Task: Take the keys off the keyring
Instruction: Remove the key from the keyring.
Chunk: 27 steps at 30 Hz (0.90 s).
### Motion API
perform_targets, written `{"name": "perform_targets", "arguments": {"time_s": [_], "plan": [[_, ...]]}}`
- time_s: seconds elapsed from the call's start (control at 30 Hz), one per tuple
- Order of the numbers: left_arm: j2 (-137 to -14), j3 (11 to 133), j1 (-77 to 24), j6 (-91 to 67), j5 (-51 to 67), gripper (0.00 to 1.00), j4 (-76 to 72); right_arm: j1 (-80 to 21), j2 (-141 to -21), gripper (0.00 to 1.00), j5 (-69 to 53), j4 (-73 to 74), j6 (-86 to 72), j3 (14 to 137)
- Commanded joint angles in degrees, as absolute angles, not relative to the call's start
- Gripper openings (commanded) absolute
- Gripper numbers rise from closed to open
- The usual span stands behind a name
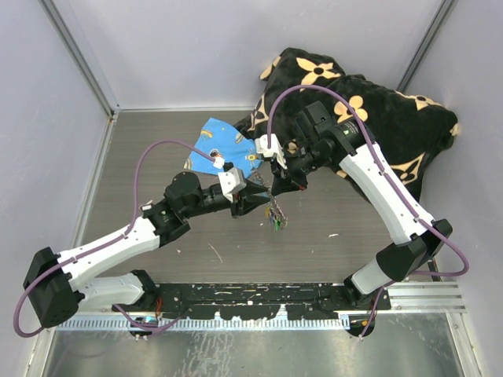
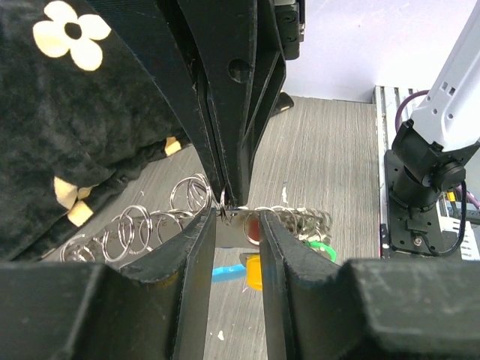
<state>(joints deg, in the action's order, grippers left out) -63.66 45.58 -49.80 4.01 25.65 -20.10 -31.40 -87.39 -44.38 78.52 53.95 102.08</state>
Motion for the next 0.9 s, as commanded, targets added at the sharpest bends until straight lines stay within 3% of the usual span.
{"name": "perform_targets", "arguments": {"time_s": [0.0,0.5,0.63,0.7,0.87], "plan": [[-64.9,48.8,-50.3,4.6,25.0,0.31,-23.7,-31.7,-86.7,0.01,-46.5,77.8,54.5,104.9],[-65.5,49.0,-50.5,2.9,25.1,0.22,-27.0,-32.4,-86.5,0.01,-46.8,77.8,54.7,104.4],[-66.4,49.8,-50.4,2.7,25.2,0.15,-25.6,-32.5,-86.5,0.01,-46.9,77.8,54.5,104.6],[-66.6,50.2,-50.5,2.9,25.1,0.01,-24.7,-32.5,-86.4,0.01,-47.0,77.8,54.5,104.5],[-66.0,50.4,-50.5,3.9,25.1,0.0,-21.7,-32.4,-86.0,0.01,-47.2,77.7,53.9,104.7]]}}
